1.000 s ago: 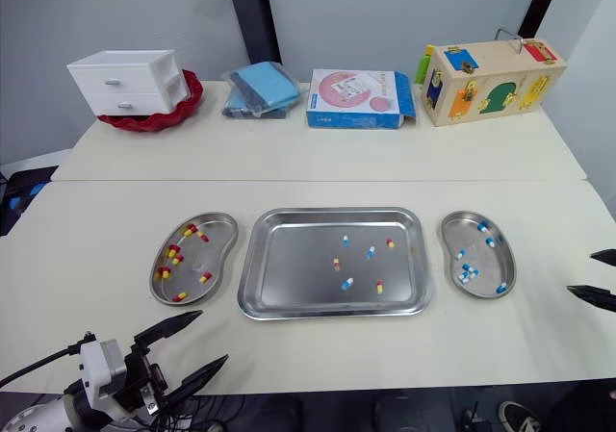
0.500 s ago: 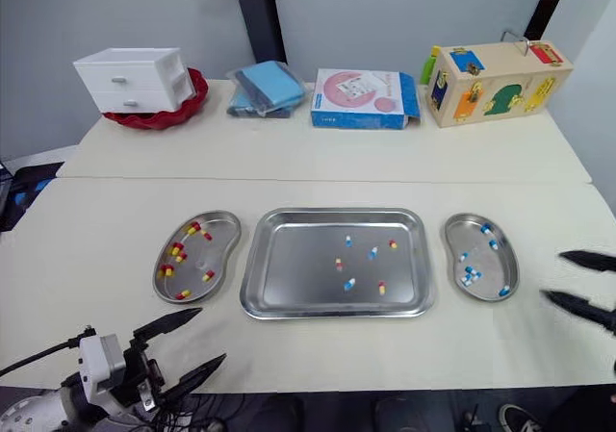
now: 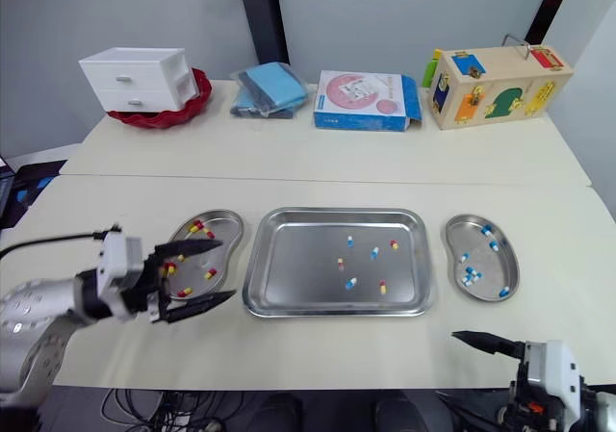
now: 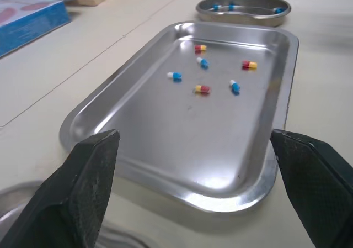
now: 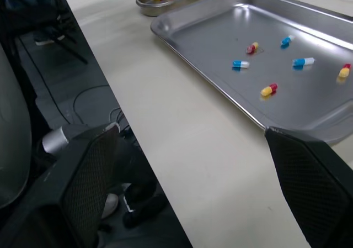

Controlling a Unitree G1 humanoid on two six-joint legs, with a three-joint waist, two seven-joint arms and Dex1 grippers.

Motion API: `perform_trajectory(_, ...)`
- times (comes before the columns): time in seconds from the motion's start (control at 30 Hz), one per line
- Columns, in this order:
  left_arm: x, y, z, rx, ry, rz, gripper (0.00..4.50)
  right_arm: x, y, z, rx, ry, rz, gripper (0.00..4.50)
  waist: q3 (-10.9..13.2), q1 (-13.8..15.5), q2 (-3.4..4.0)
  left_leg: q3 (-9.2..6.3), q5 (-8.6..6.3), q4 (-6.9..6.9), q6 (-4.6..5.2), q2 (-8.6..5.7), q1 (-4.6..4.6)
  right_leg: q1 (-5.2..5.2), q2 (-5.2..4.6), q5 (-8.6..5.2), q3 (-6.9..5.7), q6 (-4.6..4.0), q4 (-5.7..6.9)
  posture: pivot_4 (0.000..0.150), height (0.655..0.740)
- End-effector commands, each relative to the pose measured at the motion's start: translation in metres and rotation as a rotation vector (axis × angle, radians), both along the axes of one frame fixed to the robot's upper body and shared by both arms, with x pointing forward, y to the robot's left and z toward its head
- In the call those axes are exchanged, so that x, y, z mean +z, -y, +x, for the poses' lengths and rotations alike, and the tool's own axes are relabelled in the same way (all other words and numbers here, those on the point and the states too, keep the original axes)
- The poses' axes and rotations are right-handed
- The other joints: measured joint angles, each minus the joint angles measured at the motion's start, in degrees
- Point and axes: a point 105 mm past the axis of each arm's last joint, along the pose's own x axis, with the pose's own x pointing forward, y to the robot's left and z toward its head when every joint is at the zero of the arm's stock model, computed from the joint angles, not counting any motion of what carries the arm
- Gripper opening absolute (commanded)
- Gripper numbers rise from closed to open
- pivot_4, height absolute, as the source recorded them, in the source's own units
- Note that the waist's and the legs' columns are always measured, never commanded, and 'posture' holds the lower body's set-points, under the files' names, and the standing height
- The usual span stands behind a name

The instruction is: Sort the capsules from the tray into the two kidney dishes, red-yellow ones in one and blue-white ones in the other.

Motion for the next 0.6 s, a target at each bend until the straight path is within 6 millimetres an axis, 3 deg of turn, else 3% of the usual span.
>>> perform_trajectory(0.03, 0.001, 0.014, 0.013, -0.070, -0.014, 0.080, 4.50, 0.001, -0.005, 0.006, -0.039, 0.059, 0.012, 4.45, 0.00, 0.03, 0.08, 0.00, 0.00, 0.00, 0.00, 0.00, -0.01, -0.01, 0.00, 0.00, 0.01, -0.01, 0.00, 0.150, 0.7400)
perform_trajectory(0.23, -0.003, 0.044, 0.044, -0.153, -0.097, 0.206, 4.50, -0.004, -0.012, 0.014, -0.091, 0.091, 0.032, 4.45, 0.00, 0.06, 0.09, -0.02, 0.00, 0.00, 0.00, -0.05, -0.04, -0.03, 0.00, 0.00, -0.01, -0.01, 0.04, 0.150, 0.7400)
perform_trajectory(0.33, 0.000, 0.067, 0.055, -0.184, -0.141, 0.175, 4.50, -0.004, -0.014, 0.014, -0.116, 0.093, 0.041, 4.45, 0.00, 0.06, 0.09, -0.02, 0.00, 0.00, 0.00, -0.05, -0.06, -0.05, 0.00, 0.00, -0.01, -0.03, 0.04, 0.150, 0.7400)
perform_trajectory(0.43, -0.001, 0.086, 0.057, -0.227, -0.137, 0.197, 4.50, -0.006, -0.015, 0.014, -0.130, 0.088, 0.040, 4.45, 0.00, 0.02, 0.09, -0.04, 0.00, 0.02, 0.00, -0.06, -0.10, -0.04, 0.00, 0.00, -0.03, -0.03, 0.04, 0.150, 0.7400)
perform_trajectory(0.6, -0.020, 0.109, 0.058, -0.289, -0.100, 0.292, 4.50, -0.005, -0.019, 0.016, -0.156, 0.095, 0.055, 4.45, 0.00, -0.01, 0.10, -0.04, 0.00, 0.02, 0.00, -0.06, -0.08, -0.03, 0.00, -0.01, -0.01, -0.03, 0.05, 0.150, 0.7400)
